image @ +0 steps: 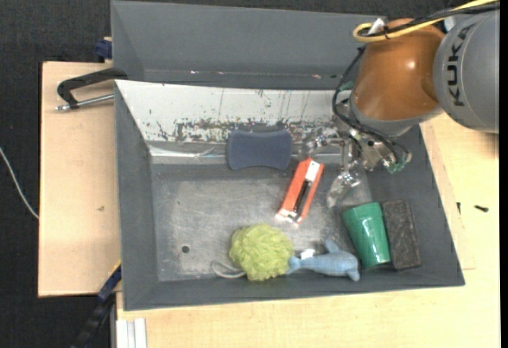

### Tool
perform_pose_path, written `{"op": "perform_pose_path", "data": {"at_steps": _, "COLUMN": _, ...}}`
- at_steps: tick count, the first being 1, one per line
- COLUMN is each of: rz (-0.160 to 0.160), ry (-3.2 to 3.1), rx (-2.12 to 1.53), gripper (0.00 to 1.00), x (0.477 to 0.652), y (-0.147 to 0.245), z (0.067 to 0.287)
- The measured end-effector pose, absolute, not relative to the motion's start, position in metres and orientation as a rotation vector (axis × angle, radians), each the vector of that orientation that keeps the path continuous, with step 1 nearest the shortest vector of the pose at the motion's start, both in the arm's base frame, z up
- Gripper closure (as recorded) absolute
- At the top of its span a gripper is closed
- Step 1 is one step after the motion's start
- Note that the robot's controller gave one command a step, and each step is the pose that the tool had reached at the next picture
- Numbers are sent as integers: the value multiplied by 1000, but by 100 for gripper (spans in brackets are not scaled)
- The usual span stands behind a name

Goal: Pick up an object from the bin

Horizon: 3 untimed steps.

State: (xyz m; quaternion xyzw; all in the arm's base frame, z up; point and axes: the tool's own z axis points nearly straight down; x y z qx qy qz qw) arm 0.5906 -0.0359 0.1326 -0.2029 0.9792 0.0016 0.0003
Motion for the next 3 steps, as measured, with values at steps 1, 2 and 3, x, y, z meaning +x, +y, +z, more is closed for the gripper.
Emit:
{"op": "perform_pose_path", "data": {"at_steps": 1, "rz": -3, "ry": 3072, "rx": -617, "gripper": 0, "x": 593, "y": -36, "z": 103}}
{"op": "perform_pose_path", "data": {"at_steps": 2, "rz": 1, "ry": 3078, "rx": -607, "gripper": 100, "x": 591, "y": -30, "z": 90}}
{"op": "perform_pose_path", "data": {"at_steps": 3, "rz": 1, "ry": 3078, "rx": -607, "gripper": 100, "x": 591, "y": -30, "z": 90}}
